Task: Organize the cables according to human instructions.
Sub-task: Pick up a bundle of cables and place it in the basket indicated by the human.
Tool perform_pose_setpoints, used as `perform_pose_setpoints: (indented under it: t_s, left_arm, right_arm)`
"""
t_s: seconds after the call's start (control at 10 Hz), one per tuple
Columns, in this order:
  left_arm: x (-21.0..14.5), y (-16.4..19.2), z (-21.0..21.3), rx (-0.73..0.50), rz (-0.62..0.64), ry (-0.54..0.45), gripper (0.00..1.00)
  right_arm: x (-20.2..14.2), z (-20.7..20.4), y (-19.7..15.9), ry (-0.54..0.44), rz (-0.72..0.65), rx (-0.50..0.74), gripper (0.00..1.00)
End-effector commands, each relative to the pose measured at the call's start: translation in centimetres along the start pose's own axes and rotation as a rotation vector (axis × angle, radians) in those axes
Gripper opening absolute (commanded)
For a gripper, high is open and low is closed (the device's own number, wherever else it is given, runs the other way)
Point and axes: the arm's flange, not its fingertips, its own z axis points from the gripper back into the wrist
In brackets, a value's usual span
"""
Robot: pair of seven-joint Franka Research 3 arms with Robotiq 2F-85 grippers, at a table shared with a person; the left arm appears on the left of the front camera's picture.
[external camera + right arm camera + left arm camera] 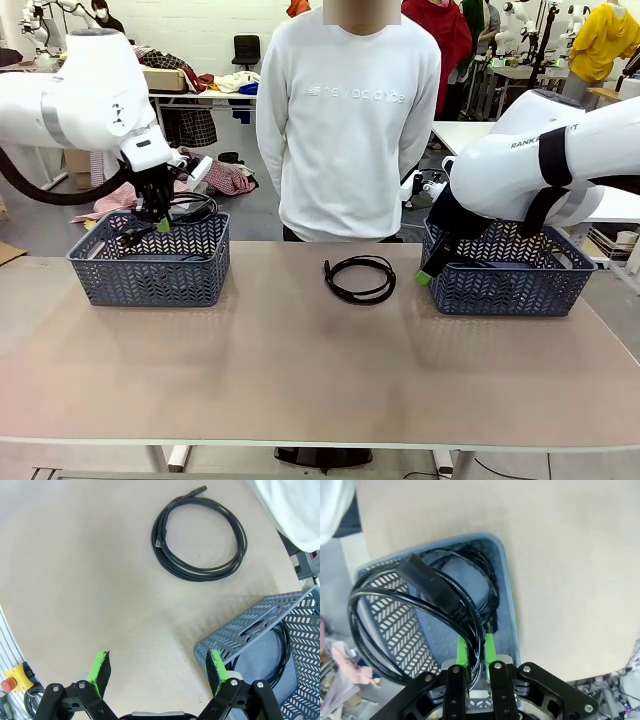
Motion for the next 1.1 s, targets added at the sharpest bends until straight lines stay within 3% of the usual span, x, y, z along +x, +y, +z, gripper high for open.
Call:
perform_pose_setpoints:
  t_s: [0.0, 0.6, 0.7, 0.8, 0.9, 1.0]
  left_arm:
    - [-0.8, -0.1, -1.0, 0.027, 0.006, -0.018, 0.0]
    - [-1.7, 1.2, -4.8, 0.03, 0.041, -0.008, 0.0]
    - [-1.7, 1.3, -5.1, 0.019, 0.048, -0.012, 0.35]
    - [-1.8, 1.3, -5.1, 0.018, 0.053, -0.013, 0.35]
    - [-1.9, 1.4, -4.9, 0.021, 0.066, -0.015, 0.54]
    - [-2.0, 1.4, -4.7, 0.011, 0.073, -0.033, 0.39]
  right_arm:
    - [0.1, 0.1, -0.1, 0.004, -0.006, -0.008, 1.0]
    - [0.1, 0.1, -0.1, 0.004, -0.006, -0.008, 1.0]
    - [0.1, 0.1, -0.1, 0.004, -0.006, -0.008, 1.0]
    - [0.1, 0.1, -0.1, 0.004, -0.006, -0.008, 1.0]
    - [0.1, 0.1, -0.1, 0.004, -0.006, -0.008, 1.0]
    - [0.1, 0.1, -0.1, 0.004, -0.006, -0.008, 1.0]
